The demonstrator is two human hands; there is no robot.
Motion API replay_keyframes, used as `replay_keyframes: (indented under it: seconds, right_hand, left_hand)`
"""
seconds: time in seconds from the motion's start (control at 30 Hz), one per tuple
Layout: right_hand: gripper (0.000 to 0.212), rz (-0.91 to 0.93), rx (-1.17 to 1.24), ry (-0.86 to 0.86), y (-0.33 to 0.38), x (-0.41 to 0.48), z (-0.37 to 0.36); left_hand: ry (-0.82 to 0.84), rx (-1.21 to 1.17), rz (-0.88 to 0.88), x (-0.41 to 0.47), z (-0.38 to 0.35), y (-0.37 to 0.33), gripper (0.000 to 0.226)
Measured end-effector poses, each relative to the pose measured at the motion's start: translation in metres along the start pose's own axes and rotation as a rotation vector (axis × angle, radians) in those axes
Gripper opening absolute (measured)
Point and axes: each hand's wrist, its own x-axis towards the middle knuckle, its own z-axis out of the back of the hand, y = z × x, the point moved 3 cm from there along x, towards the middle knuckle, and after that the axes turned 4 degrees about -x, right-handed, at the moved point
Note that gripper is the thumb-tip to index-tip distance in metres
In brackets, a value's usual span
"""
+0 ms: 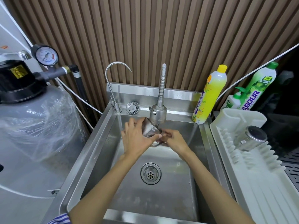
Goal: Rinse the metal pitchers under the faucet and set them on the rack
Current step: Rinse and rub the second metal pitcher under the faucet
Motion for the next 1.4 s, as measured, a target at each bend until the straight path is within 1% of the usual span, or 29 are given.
replay_keyframes:
  seconds: [0.07, 0.13, 0.23, 0.33, 0.4, 0.53, 0.57, 0.63, 0.73, 0.8, 0.87, 0.97, 1.07, 1.13, 1.2, 1.27, 1.33, 1.4]
  right_hand:
    - [0.023, -0.030, -0.099, 0.022, -0.001, -0.001, 0.004]
    - [0.020, -0.031, -0.187, 0.003, 0.002, -0.001, 0.012]
    - [0.018, 0.008, -0.353, -0.057, 0.013, -0.001, 0.031]
    - [0.016, 0.049, -0.599, -0.033, 0.028, -0.002, 0.044]
    - [0.017, 0.069, -0.712, -0.035, 0.039, -0.004, 0.049]
    - [0.016, 0.176, -0.786, -0.114, 0.054, -0.009, 0.053]
    - [0.018, 0.200, -0.782, -0.132, 0.055, -0.010, 0.051]
    - [0.025, 0.229, -0.764, -0.162, 0.052, -0.012, 0.048]
    - [0.030, 0.206, -0.725, -0.157, 0.041, -0.007, 0.045]
    - [0.035, 0.174, -0.733, -0.121, 0.033, -0.001, 0.042]
    - [0.040, 0.178, -0.707, -0.113, 0.026, 0.003, 0.036]
    - [0.039, 0.211, -0.543, -0.140, 0.019, 0.001, 0.025]
    - [0.040, 0.192, -0.394, -0.111, 0.015, 0.000, 0.015]
    - [0.040, 0.149, -0.329, -0.057, 0.013, -0.001, 0.010]
    - [0.035, 0.103, -0.292, 0.004, 0.010, -0.003, 0.008]
    - [0.028, 0.053, -0.245, 0.049, 0.007, -0.006, 0.009]
    - [0.021, 0.024, -0.245, 0.070, 0.004, -0.008, 0.013]
    - [0.021, -0.005, -0.280, 0.080, 0.006, -0.008, 0.018]
  left_hand:
    - [0.031, -0.024, 0.056, -0.002, -0.004, 0.001, 0.085]
    - [0.043, -0.105, 0.122, -0.005, -0.009, 0.002, 0.079]
    - [0.072, -0.279, 0.217, -0.010, -0.019, 0.003, 0.068]
    - [0.175, -0.479, 0.310, -0.020, -0.033, 0.001, 0.057]
    - [0.214, -0.585, 0.375, -0.025, -0.041, -0.001, 0.056]
    - [0.256, -0.722, 0.361, -0.021, -0.051, -0.005, 0.038]
    - [0.261, -0.767, 0.368, -0.019, -0.053, -0.005, 0.039]
    - [0.249, -0.866, 0.385, -0.014, -0.055, -0.005, 0.052]
    - [0.203, -0.945, 0.361, -0.008, -0.054, -0.005, 0.070]
    - [0.166, -0.913, 0.289, -0.005, -0.050, -0.004, 0.075]
    - [0.094, -0.814, 0.184, -0.003, -0.043, -0.004, 0.076]
    - [-0.040, -0.599, 0.031, -0.002, -0.028, -0.007, 0.074]
    - [-0.109, -0.347, -0.064, -0.002, -0.013, -0.011, 0.077]
    - [-0.092, -0.226, -0.113, -0.002, -0.004, -0.013, 0.076]
    - [-0.025, -0.106, -0.149, 0.000, 0.001, -0.015, 0.075]
    - [0.046, -0.001, -0.147, 0.002, 0.002, -0.018, 0.075]
    - [0.108, 0.051, -0.089, 0.003, 0.000, -0.018, 0.078]
    - [0.156, 0.020, 0.016, 0.001, -0.005, -0.016, 0.079]
